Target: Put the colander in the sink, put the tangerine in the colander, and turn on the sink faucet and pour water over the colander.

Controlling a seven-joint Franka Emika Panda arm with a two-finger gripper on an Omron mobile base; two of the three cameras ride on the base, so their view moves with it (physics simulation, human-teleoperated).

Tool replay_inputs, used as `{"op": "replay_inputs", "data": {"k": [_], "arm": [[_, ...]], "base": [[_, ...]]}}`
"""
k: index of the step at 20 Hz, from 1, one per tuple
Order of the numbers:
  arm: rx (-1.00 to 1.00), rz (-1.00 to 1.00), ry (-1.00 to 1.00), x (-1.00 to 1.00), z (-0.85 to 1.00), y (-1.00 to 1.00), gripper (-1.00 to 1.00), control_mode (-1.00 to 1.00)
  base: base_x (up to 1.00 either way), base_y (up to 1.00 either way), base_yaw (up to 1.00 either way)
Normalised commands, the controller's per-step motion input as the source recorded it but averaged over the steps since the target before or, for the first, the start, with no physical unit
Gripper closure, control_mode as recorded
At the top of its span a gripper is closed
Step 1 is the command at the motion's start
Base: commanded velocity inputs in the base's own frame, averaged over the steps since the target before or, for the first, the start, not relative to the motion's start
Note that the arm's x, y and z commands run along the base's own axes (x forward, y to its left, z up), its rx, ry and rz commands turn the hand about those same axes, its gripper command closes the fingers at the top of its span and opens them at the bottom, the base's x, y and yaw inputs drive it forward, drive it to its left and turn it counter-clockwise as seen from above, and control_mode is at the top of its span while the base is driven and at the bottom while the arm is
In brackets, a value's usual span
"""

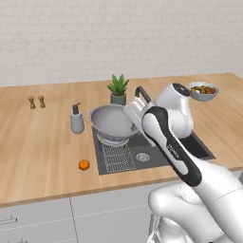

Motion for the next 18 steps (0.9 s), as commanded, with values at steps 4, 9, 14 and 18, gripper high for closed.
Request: {"op": "replay_inputs", "data": {"k": [4, 9, 14, 18], "arm": [[0.00, 0.19, 0.00, -0.12, 0.01, -1.00, 1.00, -1.00], [0.07, 0.21, 0.00, 0.00, 0.00, -1.00, 1.00, -1.00], [0.00, 0.16, 0.05, 0.20, -0.01, -0.94, 1.00, -1.00], [0.00, 0.11, 0.02, 0.40, -0.07, -0.69, 1.00, -1.00]], "base": [[0.00, 0.00, 0.00], [0.00, 0.00, 0.00], [0.00, 0.00, 0.00], [0.00, 0.00, 0.00]]}}
